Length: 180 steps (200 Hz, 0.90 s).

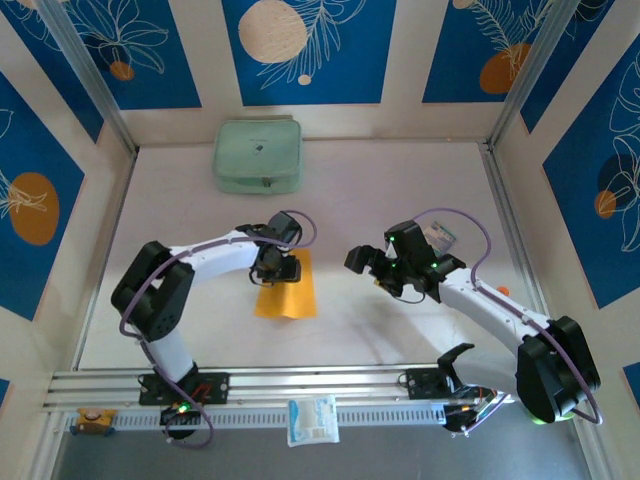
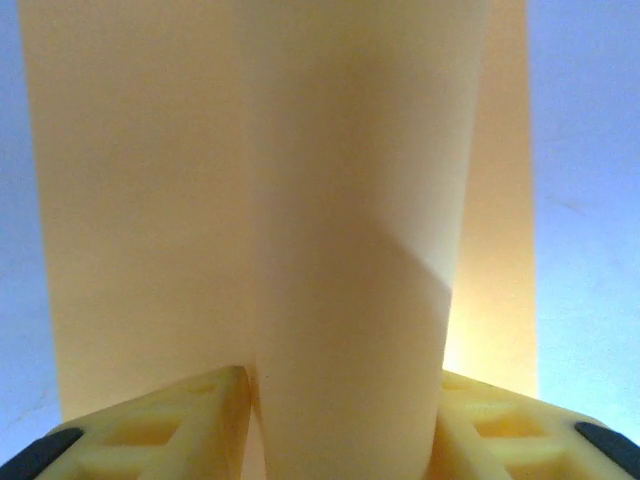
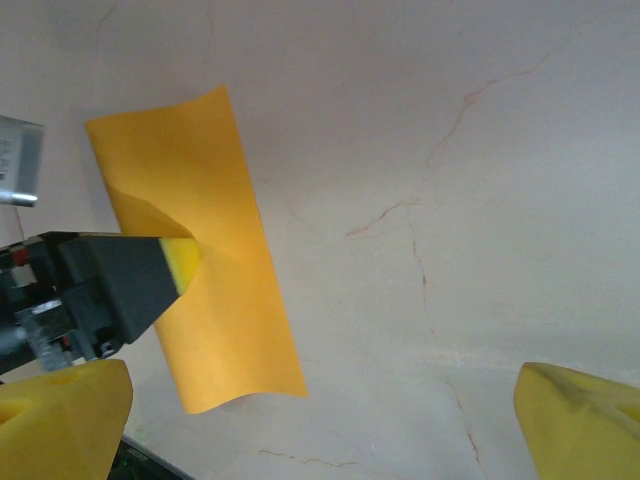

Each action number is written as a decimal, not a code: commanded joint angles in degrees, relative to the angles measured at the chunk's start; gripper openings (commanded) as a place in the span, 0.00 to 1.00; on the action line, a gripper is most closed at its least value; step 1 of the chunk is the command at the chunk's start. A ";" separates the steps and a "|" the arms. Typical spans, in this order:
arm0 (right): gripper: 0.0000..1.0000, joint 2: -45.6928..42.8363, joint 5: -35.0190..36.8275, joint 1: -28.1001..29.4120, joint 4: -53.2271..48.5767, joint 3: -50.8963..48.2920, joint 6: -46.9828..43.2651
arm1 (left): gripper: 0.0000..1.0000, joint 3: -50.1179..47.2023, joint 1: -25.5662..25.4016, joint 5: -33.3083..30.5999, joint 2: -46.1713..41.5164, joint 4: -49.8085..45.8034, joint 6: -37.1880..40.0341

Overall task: Fold a paper plane with a square sheet of paper (pick it up from the middle)
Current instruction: First fold the square sheet of paper in half at the center of the table.

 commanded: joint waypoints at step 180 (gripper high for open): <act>0.99 -5.73 2.32 -4.54 -4.76 -1.53 -1.00 | 0.37 -7.64 -0.39 27.81 -5.95 37.51 -14.59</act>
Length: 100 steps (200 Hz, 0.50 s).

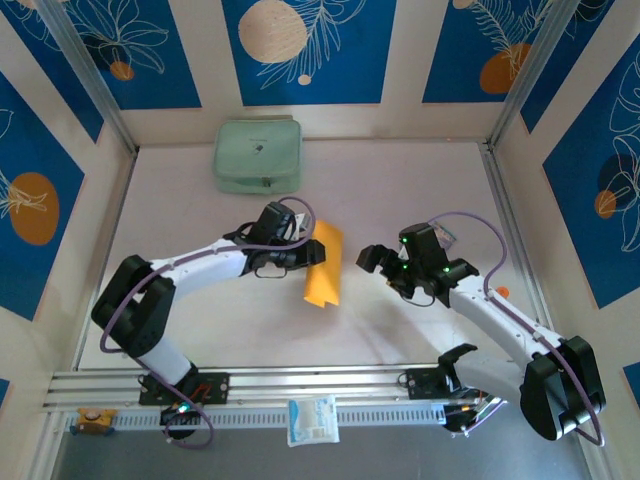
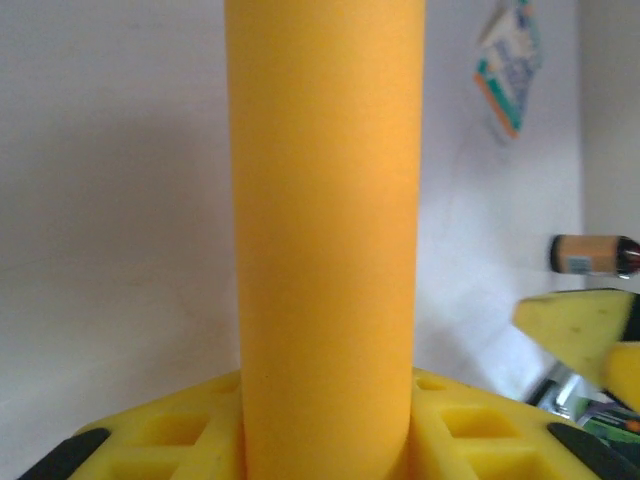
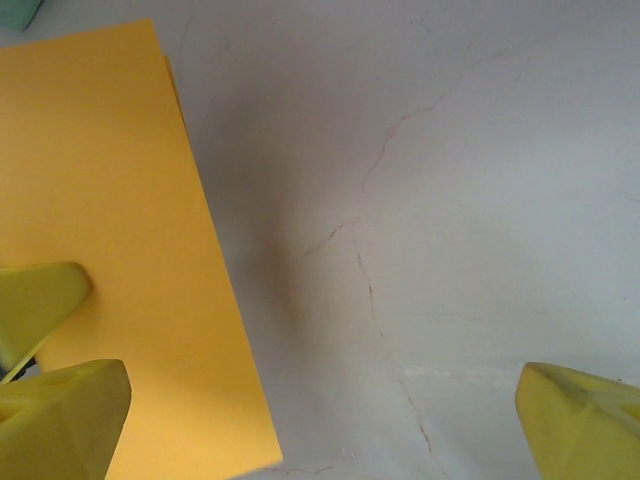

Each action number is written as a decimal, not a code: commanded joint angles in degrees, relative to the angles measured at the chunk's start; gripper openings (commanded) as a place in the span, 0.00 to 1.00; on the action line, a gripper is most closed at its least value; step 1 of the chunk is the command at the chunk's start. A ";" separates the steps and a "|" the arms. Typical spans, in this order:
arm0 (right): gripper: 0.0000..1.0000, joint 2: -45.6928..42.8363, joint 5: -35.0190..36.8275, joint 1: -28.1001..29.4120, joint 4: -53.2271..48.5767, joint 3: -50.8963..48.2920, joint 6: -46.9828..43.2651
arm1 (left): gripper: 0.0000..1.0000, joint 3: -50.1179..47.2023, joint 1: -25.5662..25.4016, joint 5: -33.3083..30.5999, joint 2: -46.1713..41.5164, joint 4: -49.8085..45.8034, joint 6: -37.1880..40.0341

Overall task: Fold a paper plane with a square sheet of paper (pick it up from the middle)
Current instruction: First fold the square sheet of paper in half at the center of the table.

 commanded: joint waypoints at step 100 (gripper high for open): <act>0.98 -4.68 -4.43 -5.85 1.02 -3.64 -0.21 | 0.35 -4.20 -1.13 13.57 6.53 22.00 -11.21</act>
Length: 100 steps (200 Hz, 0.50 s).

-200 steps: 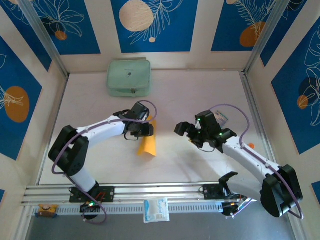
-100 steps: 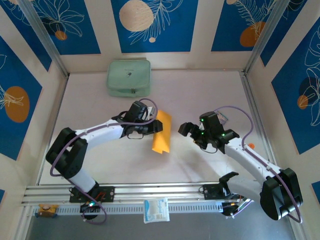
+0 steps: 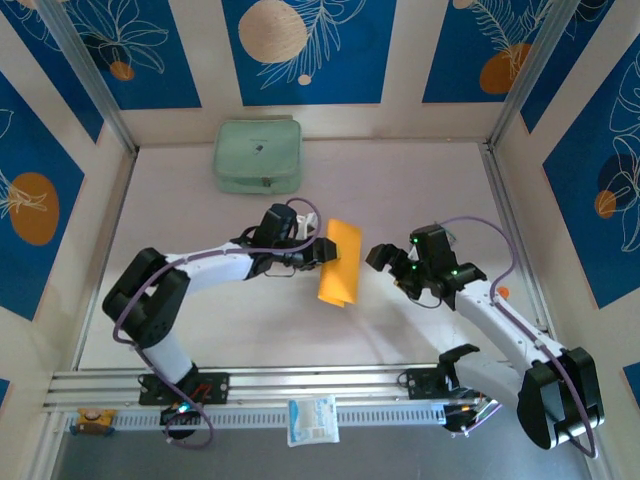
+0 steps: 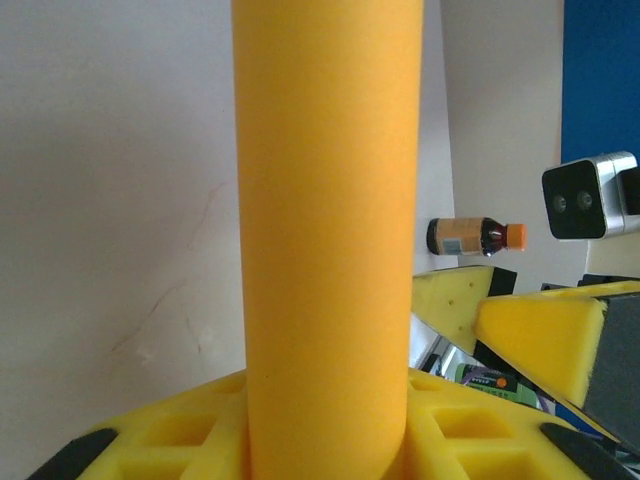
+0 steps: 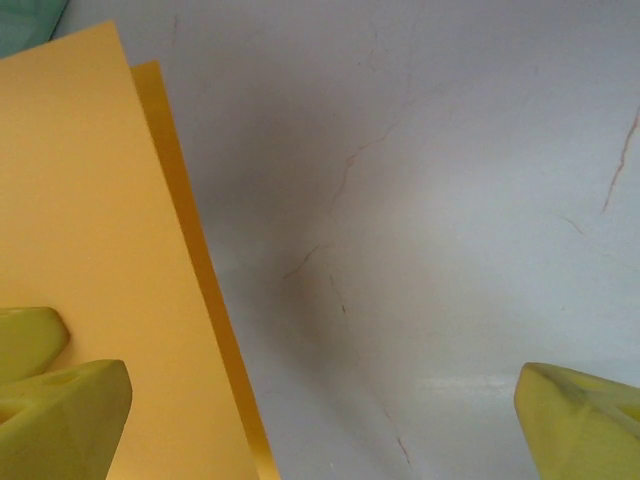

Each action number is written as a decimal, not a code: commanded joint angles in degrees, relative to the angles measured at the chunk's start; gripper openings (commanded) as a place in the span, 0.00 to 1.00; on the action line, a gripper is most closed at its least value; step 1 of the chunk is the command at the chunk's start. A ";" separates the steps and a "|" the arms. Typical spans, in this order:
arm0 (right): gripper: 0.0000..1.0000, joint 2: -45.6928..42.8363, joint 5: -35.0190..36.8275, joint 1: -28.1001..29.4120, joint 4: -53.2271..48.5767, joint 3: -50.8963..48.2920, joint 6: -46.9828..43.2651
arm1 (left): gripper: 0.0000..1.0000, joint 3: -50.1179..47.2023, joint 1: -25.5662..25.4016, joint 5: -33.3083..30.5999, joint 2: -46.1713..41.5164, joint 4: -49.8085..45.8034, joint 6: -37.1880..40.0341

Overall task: Fold a paper plane with a square sheet of paper (pick it up from the middle)
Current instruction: First fold the square sheet of paper in half at the center of the table.

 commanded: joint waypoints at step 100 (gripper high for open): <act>0.98 -0.64 -9.67 -1.23 4.90 -1.68 -1.36 | 0.35 -6.19 -0.83 2.18 6.53 13.95 -6.09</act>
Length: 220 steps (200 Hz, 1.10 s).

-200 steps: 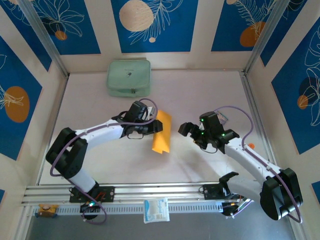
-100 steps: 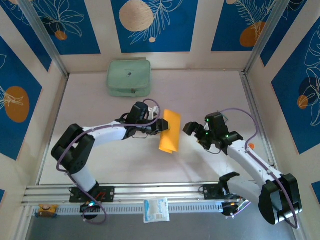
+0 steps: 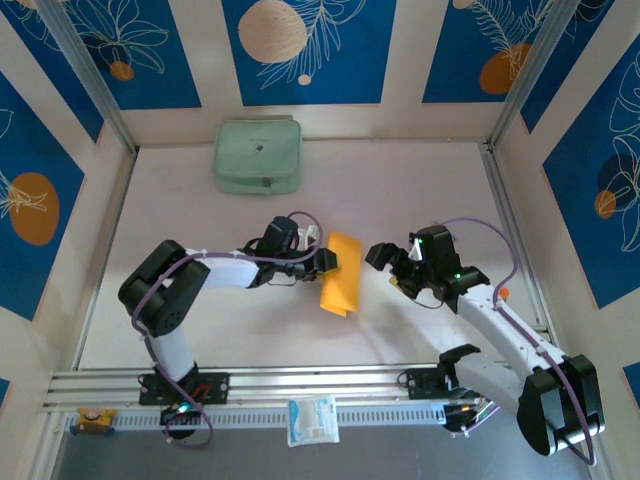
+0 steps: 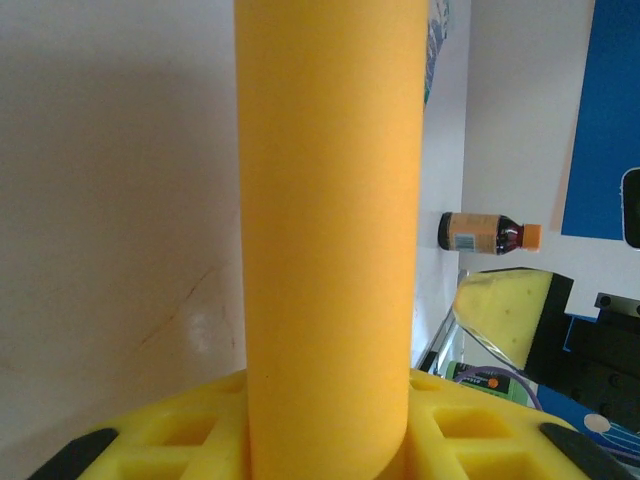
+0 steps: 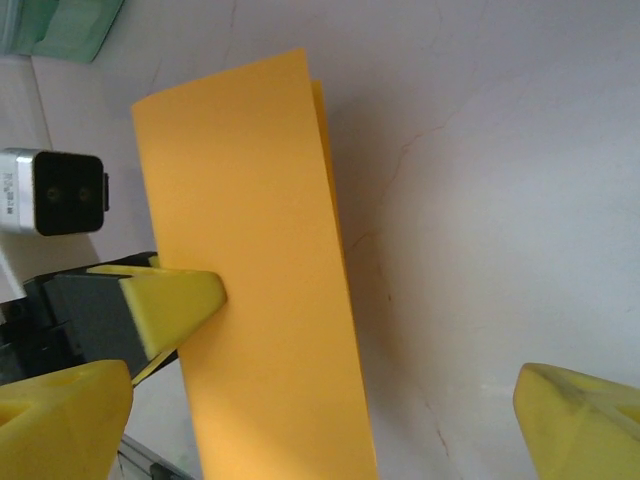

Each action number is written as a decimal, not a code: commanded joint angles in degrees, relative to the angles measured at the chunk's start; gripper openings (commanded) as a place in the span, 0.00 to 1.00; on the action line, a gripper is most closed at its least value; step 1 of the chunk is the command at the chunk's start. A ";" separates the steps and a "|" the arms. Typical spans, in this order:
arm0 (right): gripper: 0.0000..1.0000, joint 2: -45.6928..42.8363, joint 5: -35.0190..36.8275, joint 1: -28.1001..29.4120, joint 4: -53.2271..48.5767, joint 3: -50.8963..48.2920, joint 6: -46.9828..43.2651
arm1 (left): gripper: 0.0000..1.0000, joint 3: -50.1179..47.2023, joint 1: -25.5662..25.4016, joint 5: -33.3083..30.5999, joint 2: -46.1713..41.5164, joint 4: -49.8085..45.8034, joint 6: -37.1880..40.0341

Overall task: Fold a paper plane with a square sheet of paper (pick it up from the middle)
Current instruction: First fold the square sheet of paper in half at the center of the table.

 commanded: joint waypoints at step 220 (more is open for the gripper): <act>0.97 9.78 -5.13 3.95 1.38 2.90 -2.38 | 0.44 -1.27 -0.59 -10.57 2.52 -7.94 4.34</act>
